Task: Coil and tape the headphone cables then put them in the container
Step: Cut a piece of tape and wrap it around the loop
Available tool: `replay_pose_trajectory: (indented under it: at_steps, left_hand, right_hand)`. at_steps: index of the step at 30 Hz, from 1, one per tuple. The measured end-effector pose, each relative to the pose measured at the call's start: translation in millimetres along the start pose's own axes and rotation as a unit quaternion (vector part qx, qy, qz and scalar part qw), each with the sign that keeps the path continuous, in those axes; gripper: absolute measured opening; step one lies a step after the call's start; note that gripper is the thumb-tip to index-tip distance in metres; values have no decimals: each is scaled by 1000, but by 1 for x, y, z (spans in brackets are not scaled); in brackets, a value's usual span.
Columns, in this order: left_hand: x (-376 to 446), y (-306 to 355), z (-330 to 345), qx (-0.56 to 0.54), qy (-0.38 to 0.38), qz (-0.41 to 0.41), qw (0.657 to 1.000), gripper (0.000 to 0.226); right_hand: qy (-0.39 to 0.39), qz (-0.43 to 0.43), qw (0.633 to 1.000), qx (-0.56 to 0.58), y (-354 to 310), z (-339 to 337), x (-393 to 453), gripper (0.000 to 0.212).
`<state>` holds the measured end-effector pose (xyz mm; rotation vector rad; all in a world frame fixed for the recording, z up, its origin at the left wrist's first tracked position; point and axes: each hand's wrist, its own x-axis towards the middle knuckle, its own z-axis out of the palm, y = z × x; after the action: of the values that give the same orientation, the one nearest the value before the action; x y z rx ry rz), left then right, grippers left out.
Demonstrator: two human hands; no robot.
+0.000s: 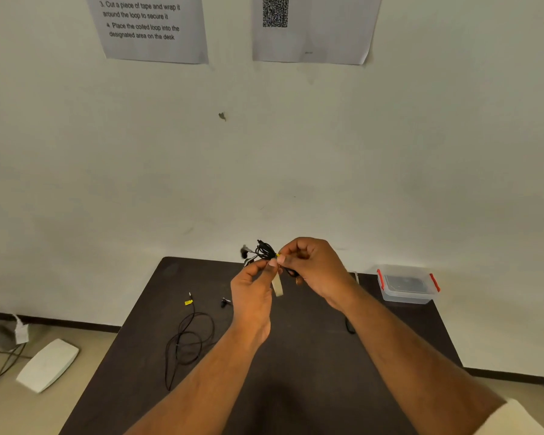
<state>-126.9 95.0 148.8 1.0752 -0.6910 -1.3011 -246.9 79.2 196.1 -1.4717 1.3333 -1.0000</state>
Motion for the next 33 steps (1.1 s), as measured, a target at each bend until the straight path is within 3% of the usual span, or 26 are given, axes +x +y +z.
replay_pose_trajectory:
  at_steps: [3,6,8,11,13,16,19,26,28,31,33]
  left_hand:
    - [3,4,-2,1,22,13,1000,8]
    - [5,4,-2,28,14,34,999,11]
    - [6,4,-2,41,18,37,998,11]
    - [6,6,0,63,14,44,997,13]
    - [5,7,1,89,-1,51,995,16]
    - [4,7,0,104,-45,39,993,15]
    - [6,9,-3,130,-85,5,988,13]
    - [-2,9,-15,190,-138,-149,960,43]
    - [-2,8,-19,202,-157,-147,956,40]
    - [-1,13,-20,205,-185,-83,958,18]
    - [0,15,-20,179,-206,-59,960,20]
  right_hand:
    - [-21,-54,994,-97,-2,0,-3,20]
    - [-13,-128,964,-233,-1,0,0,15]
    - [5,-202,902,-381,4,2,3,17]
    - [65,-300,777,-549,12,3,5,19]
    - [87,-322,758,-560,17,2,4,29]
    - [81,-287,807,-510,24,2,6,37]
    - [73,-239,859,-446,31,2,7,28]
    - [123,-224,905,-340,33,1,1,20]
    - [110,-216,911,-334,34,2,-1,20]
    - [112,-210,917,-321,38,2,-4,22]
    - [119,-206,921,-309,40,1,-5,22]
